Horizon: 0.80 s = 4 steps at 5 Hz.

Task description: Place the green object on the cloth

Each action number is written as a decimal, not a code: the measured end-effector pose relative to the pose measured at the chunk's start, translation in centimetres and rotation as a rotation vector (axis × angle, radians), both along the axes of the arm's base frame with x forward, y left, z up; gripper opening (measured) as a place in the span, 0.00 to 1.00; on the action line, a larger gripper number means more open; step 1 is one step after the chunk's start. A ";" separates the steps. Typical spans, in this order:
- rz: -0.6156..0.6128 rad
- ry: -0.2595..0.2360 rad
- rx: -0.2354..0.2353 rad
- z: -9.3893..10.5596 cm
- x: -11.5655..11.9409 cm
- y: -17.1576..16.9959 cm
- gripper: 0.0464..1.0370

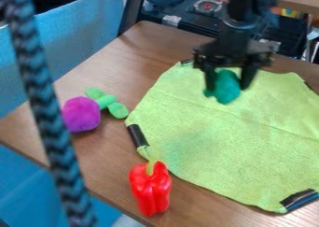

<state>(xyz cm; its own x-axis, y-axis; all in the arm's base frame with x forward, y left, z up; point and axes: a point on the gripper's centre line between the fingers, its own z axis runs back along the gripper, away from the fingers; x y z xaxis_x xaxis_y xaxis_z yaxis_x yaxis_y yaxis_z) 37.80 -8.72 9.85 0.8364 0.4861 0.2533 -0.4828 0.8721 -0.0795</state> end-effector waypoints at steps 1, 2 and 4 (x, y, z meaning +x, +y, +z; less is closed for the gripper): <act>-0.058 0.015 0.010 -0.8 -1.8 -2.1 0.70; -0.105 0.037 0.016 -1.8 -3.1 -3.9 0.70; -0.121 0.087 0.068 -5.2 -4.0 -5.1 0.70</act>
